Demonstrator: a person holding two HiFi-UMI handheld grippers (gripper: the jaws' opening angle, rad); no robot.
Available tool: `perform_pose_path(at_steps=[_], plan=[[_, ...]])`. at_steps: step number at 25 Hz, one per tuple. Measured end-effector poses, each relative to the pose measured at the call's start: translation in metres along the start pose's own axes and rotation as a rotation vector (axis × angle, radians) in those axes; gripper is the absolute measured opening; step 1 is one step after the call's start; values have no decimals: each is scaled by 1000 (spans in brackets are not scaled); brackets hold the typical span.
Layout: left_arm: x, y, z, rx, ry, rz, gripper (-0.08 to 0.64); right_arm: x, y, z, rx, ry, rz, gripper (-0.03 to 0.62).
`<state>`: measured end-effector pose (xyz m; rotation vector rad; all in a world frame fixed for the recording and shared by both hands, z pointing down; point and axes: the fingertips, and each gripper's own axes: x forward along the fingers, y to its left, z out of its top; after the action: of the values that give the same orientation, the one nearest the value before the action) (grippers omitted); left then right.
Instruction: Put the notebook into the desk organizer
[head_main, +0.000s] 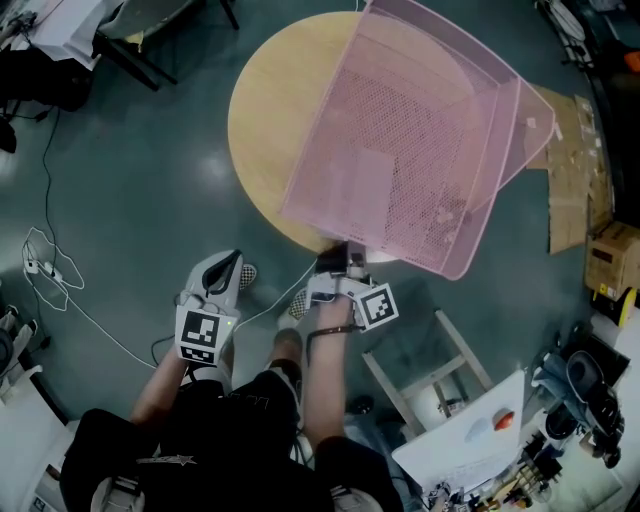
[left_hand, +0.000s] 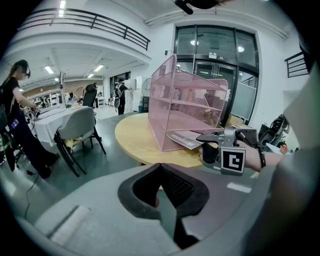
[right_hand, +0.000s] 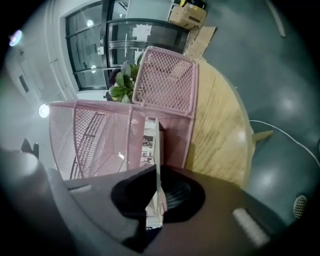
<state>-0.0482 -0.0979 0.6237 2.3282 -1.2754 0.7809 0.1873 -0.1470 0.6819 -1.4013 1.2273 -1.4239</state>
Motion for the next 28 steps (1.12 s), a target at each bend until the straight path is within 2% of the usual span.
perform_pose_path(at_steps=[4, 8, 14, 28], plan=[[0, 1, -2, -3, 2, -2, 10, 1, -6, 2, 22, -20, -41, 32], [-2, -2, -4, -4, 4, -10, 11, -1, -8, 5, 35, -48, -133, 158], [-4, -3, -4, -11, 4, -13, 10, -6, -8, 8, -12, -89, -260, 193], [-15, -6, -5, -2, -7, -25, 9, -26, -9, 4, -29, -71, -289, 272]])
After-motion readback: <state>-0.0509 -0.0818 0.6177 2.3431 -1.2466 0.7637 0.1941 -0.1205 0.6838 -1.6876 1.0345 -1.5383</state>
